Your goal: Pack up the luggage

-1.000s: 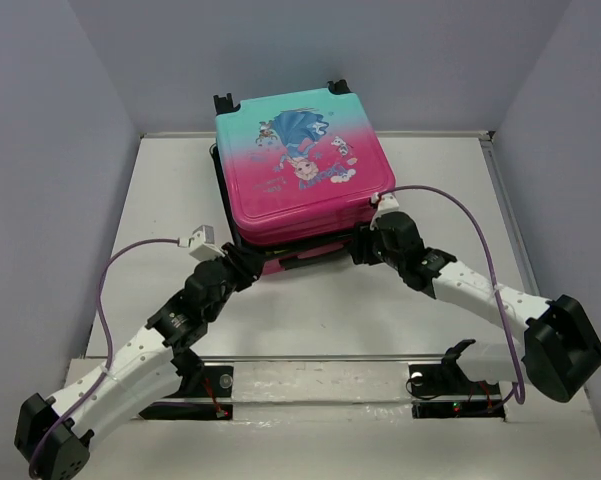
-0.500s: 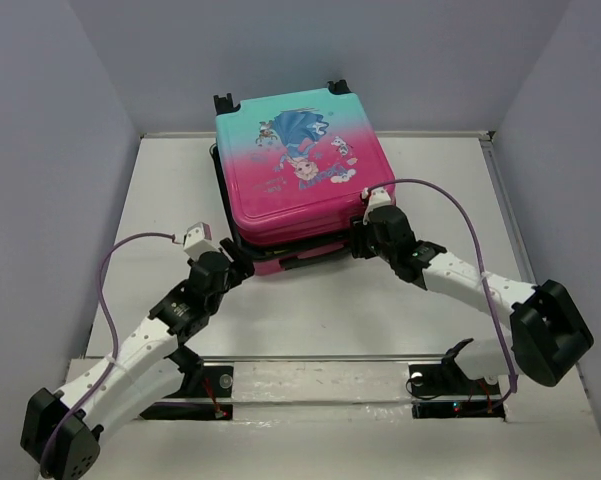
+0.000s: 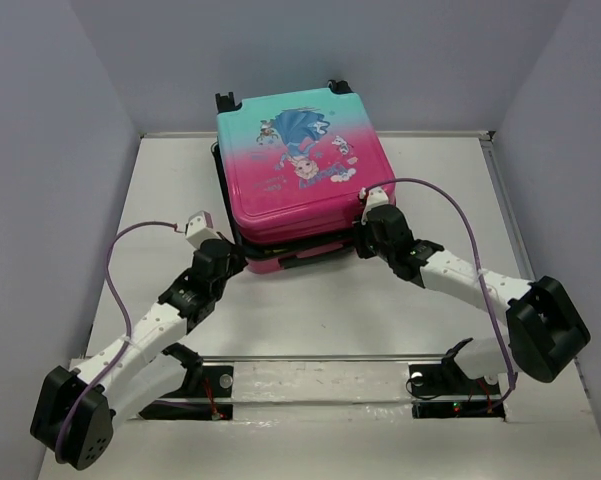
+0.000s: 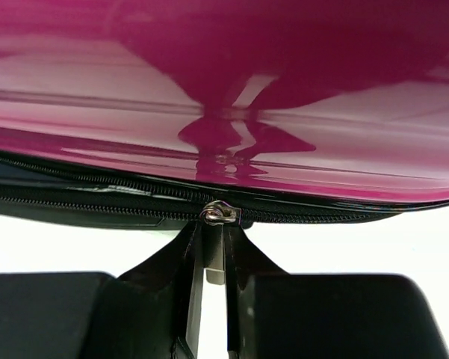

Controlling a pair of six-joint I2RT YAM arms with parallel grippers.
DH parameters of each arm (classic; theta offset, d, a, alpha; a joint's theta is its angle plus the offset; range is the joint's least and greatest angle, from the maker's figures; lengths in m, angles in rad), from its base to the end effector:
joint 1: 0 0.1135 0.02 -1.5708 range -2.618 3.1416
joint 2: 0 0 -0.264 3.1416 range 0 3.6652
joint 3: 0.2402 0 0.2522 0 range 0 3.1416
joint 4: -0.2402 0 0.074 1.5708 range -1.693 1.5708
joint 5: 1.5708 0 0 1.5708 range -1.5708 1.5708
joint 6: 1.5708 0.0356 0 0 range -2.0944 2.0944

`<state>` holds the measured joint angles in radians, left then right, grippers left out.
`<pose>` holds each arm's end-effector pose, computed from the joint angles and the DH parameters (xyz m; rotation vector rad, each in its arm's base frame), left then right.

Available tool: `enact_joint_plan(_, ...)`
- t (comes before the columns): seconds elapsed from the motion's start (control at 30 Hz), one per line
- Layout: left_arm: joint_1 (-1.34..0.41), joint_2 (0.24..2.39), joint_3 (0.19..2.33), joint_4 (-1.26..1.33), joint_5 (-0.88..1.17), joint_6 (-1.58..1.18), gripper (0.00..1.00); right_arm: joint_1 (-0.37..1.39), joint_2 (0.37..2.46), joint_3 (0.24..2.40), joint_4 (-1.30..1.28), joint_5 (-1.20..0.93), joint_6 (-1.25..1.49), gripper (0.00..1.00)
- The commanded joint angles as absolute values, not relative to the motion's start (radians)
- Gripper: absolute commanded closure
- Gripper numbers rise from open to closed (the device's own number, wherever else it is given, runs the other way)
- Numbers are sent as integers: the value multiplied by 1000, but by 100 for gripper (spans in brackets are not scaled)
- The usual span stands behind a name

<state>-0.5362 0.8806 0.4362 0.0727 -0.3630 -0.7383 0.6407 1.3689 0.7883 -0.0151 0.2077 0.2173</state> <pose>0.1774 -0.0907 0.2270 -0.4366 1.9003 -0.5014 0.2408 0.1704 0.2269 -0.3373 2.1381 0.2718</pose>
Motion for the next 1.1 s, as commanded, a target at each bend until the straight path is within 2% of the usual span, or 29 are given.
enact_joint_plan(0.0, -531, 934, 439, 240, -306, -718, 94, 649, 1307, 822, 23, 125, 250, 93)
enact_joint_plan(0.1, -541, 953, 423, 293, -270, -741, 94, 734, 1324, 857, 20, 60, 288, 93)
enact_joint_plan(0.17, -561, 972, 425, 310, -264, -750, 94, 866, 1359, 899, 17, 67, 305, 93)
enact_joint_plan(0.3, -595, 1008, 451, 327, -258, -761, 94, 1087, 1506, 1052, 12, 90, 322, 93)
enact_joint_plan(0.4, -601, 1011, 451, 336, -244, -764, 94, 1170, 1603, 1161, 8, 92, 324, 93)
enact_joint_plan(0.63, -604, 962, 404, 365, -204, -770, 94, 1190, 1698, 1268, 95, 5, 330, 93)
enact_joint_plan(0.93, -604, 868, 347, 368, -164, -769, 94, 1212, 1854, 1422, 339, -294, 311, 93)
enact_joint_plan(1.07, -604, 842, 339, 360, -149, -770, 94, 1221, 1887, 1402, 425, -322, 348, 93)
